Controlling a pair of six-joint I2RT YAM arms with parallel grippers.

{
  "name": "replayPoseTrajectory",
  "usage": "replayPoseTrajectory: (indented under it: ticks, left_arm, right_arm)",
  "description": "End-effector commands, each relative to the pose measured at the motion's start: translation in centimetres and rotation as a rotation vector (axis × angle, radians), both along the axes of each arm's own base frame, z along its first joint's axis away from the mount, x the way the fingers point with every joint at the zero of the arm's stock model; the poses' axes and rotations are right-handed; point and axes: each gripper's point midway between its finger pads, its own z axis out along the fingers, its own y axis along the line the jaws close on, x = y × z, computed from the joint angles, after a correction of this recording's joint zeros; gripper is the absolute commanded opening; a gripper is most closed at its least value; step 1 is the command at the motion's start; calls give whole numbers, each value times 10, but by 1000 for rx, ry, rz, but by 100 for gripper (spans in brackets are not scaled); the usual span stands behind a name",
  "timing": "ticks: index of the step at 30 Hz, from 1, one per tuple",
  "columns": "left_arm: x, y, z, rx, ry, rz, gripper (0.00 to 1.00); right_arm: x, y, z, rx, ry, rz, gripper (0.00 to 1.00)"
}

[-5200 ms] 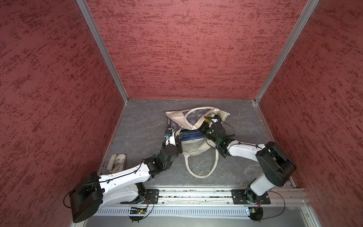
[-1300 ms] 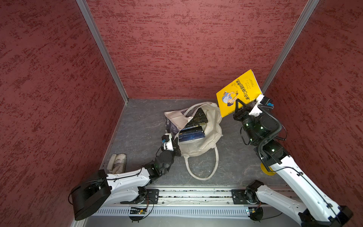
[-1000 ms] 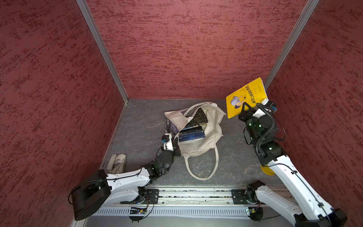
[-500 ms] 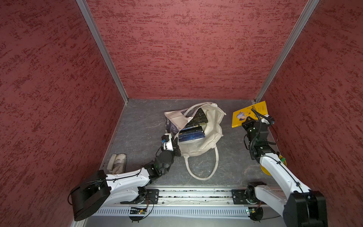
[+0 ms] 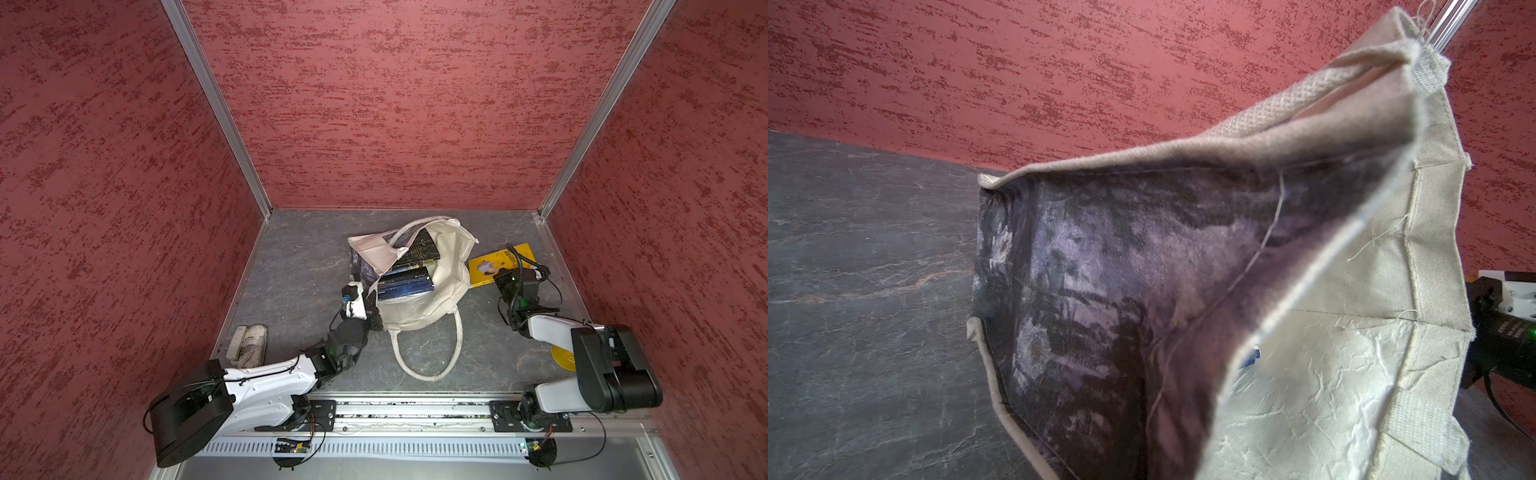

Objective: Take out the books from the canvas bag
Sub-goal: Place the book at the center of the board.

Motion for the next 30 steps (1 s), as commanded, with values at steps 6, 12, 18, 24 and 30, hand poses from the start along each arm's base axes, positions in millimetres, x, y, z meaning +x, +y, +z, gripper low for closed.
replayPoseTrajectory:
  ticks: [6,12,18,24,30]
  left_arm:
    - [3,2,3,5,-12,12,0]
    - [3,3,5,3,-15,14,0]
    - [3,3,4,4,-15,15,0]
    - [3,2,3,9,-11,13,0]
    - [3,2,3,10,-14,13,0]
  right_arm:
    - [14,-2,-1,41,-26,-28,0]
    - [13,0,-11,46,16,-23,1]
    - [8,1,-13,57,23,-18,16]
    - [3,5,-8,67,15,5,40]
    - [-3,11,5,86,-13,39,59]
